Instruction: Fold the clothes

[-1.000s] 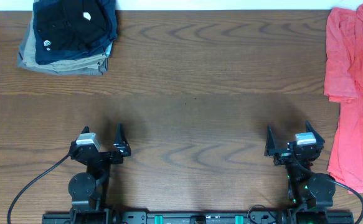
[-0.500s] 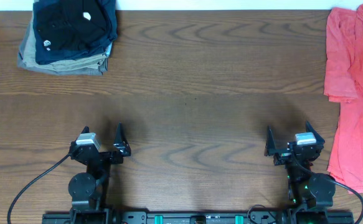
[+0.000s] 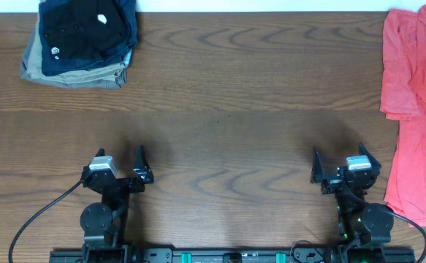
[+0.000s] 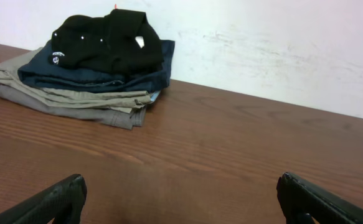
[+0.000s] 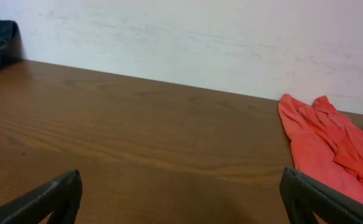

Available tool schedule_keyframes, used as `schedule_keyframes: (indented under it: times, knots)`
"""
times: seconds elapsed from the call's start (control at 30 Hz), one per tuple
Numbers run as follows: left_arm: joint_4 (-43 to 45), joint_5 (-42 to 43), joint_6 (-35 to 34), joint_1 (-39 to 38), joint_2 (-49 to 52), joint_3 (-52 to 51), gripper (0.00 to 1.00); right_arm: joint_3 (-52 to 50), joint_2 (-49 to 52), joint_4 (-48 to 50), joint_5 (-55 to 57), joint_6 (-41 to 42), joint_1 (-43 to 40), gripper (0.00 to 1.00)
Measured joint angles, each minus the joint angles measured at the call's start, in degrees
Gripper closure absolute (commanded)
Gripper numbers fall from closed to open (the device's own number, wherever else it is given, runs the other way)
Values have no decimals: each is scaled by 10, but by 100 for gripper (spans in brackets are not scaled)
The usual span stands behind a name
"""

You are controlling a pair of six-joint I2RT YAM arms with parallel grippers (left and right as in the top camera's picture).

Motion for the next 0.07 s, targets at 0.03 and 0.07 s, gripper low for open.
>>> schedule_keyframes:
  times: [0.03,0.07]
  knots:
    - [0,0,0,0,0,0,2,0,0,0,0,0,0,1]
    - [0,0,0,0,0,0,2,0,0,0,0,0,0,1]
